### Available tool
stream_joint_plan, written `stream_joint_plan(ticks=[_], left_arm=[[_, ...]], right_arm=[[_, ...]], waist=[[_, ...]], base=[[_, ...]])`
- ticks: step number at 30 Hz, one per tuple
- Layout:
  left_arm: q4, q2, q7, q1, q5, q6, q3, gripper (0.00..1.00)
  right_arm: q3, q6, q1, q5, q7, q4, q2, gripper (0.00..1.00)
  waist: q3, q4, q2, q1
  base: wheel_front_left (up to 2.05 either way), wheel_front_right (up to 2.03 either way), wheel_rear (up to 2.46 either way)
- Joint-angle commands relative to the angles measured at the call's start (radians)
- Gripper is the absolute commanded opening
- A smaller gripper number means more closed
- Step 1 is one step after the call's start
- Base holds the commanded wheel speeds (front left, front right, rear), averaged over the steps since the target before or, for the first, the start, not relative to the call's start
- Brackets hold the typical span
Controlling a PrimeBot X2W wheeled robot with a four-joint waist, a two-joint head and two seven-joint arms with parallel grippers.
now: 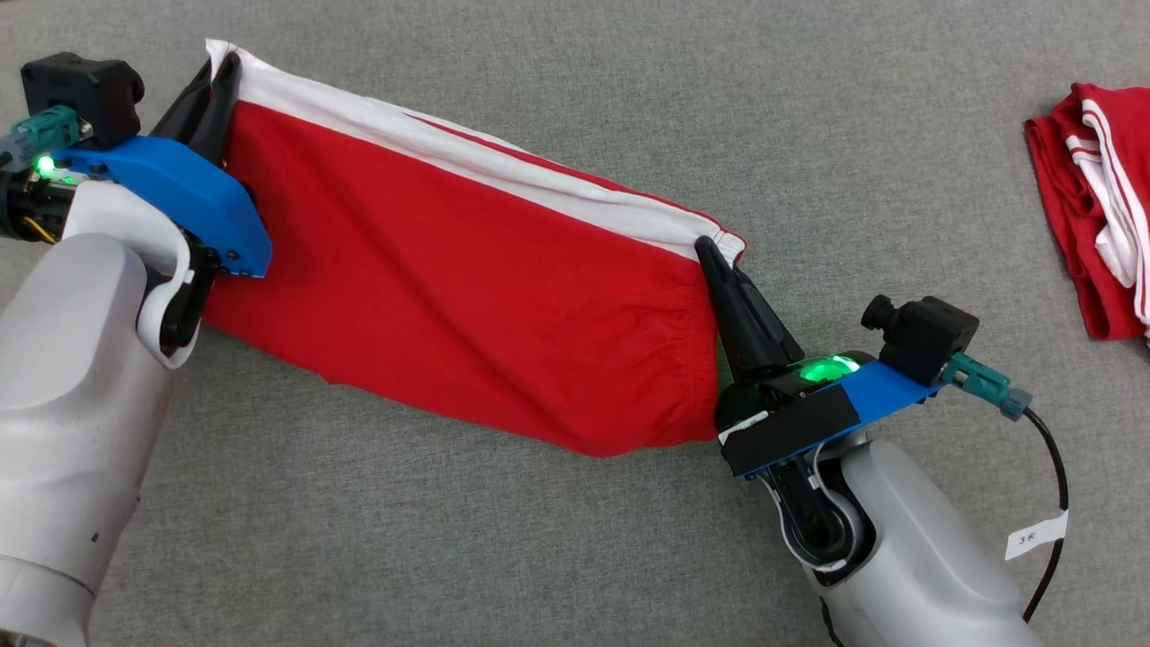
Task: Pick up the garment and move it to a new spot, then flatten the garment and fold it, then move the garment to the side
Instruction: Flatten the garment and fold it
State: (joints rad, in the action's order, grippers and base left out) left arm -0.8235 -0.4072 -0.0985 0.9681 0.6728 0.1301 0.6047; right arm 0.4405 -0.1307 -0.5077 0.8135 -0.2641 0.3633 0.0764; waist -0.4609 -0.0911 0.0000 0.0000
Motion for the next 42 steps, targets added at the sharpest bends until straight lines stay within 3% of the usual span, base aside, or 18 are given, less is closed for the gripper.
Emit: stream_joint_plan(ticks=[1,7,8,9,10,20,30,42], left_arm=[[-0.008,-0.005,-0.006,0.015,0.013,0.001,0.013,0.0],[-0.045,0.007,-0.04,0.022,0.067,0.001,0.073,0.0],[-0.053,0.01,-0.05,0.021,0.075,0.001,0.078,0.01],[-0.062,0.011,-0.062,0.02,0.083,0.001,0.082,0.46],[-0.073,0.012,-0.072,0.015,0.09,0.001,0.088,1.0],[-0.14,0.037,-0.163,-0.077,0.137,0.001,0.088,1.0],[0.005,0.076,-0.167,-0.311,0.043,-0.015,-0.161,1.0],[-0.011,0.132,-0.167,-0.376,-0.053,-0.001,-0.284,1.0]], right_arm=[[-0.01,0.0,-0.004,-0.004,0.0,0.011,0.003,0.0],[-0.021,0.001,0.013,-0.01,0.001,0.03,-0.004,0.0],[-0.015,0.001,0.015,-0.01,0.001,0.037,-0.005,0.28],[-0.012,0.0,0.016,-0.007,0.001,0.042,-0.006,0.74],[-0.01,0.001,0.017,-0.003,0.001,0.048,-0.007,1.0],[-0.02,0.0,0.067,-0.016,0.001,0.092,0.016,1.0],[-0.147,0.0,0.168,-0.138,0.0,0.096,0.012,1.0],[-0.192,0.0,0.178,-0.184,0.0,0.097,0.006,1.0]], waist=[[-0.002,-0.002,0.0,0.0],[-0.006,-0.007,0.0,0.0],[-0.005,-0.008,0.0,0.0],[-0.003,-0.008,0.0,0.0],[0.0,-0.008,0.0,0.0],[0.08,-0.002,0.0,0.0],[0.182,0.006,0.0,0.0],[0.188,-0.012,0.0,0.0]], base=[[0.0,0.0,0.0],[0.0,0.0,0.0],[0.0,0.0,0.0],[0.0,0.0,0.0],[0.0,0.0,0.0],[0.0,0.0,0.0],[0.0,0.0,0.0],[0.0,0.0,0.0]])
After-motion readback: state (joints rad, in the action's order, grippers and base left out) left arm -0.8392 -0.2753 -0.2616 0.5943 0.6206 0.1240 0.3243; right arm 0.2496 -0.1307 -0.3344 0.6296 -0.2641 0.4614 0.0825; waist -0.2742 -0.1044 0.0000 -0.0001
